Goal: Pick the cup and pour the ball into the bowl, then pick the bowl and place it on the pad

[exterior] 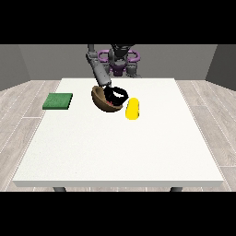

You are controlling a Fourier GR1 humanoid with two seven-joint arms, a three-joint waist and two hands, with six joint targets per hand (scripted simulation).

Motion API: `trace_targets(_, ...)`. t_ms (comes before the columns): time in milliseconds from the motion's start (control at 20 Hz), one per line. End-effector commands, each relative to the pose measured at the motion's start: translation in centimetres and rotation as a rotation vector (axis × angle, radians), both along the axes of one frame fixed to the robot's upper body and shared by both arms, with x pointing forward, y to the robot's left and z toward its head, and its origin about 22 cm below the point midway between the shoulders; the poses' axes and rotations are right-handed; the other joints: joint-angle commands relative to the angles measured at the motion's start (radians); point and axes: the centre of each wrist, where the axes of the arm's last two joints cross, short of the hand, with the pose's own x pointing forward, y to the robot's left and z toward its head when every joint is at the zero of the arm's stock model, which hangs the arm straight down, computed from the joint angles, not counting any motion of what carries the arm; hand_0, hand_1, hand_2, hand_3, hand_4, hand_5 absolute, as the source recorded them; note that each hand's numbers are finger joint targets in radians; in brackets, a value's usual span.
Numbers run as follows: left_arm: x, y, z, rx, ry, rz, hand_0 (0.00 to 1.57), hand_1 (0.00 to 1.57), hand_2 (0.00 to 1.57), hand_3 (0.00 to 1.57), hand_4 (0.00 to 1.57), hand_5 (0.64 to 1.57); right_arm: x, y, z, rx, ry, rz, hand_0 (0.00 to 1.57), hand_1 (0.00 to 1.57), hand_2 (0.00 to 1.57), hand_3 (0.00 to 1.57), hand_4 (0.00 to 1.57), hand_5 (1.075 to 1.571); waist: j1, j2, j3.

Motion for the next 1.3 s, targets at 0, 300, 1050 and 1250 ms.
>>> trace_targets(0,0.6,1.7,-1.9,-0.029,0.077,0.02,0.0,0.0,0.0,0.0,0.0,1.571,-0.3,-2.2,-1.5,-0.103,0.208,-0.082,1.57,1.57,1.57,1.55,1.05,1.569,-0.038,-0.009,0.0295)
trace_targets(300,-0.1,8.2,-6.3,-0.061,0.127,0.11,0.0,0.0,0.0,0.0,0.0,1.571,2.0,-1.6,3.6,-0.156,0.287,-0.026,1.57,1.57,1.57,1.54,1.1,1.567,-0.136,-0.094,0.0302)
trace_targets(1050,-3.0,13.5,-7.7,-0.109,0.122,0.25,0.0,0.0,0.0,0.0,0.0,1.571,0.9,-16.8,6.4,-0.242,0.277,-0.179,1.57,1.57,1.57,1.06,1.14,1.567,-0.281,-0.087,0.0314)
trace_targets(1250,-3.3,12.6,-6.2,-0.094,0.128,0.258,0.0,0.0,0.0,0.0,0.0,1.571,-3.1,-24.6,4.8,-0.282,0.296,-0.246,1.57,1.57,1.57,0.97,1.15,1.565,-0.301,-0.097,0.0343)
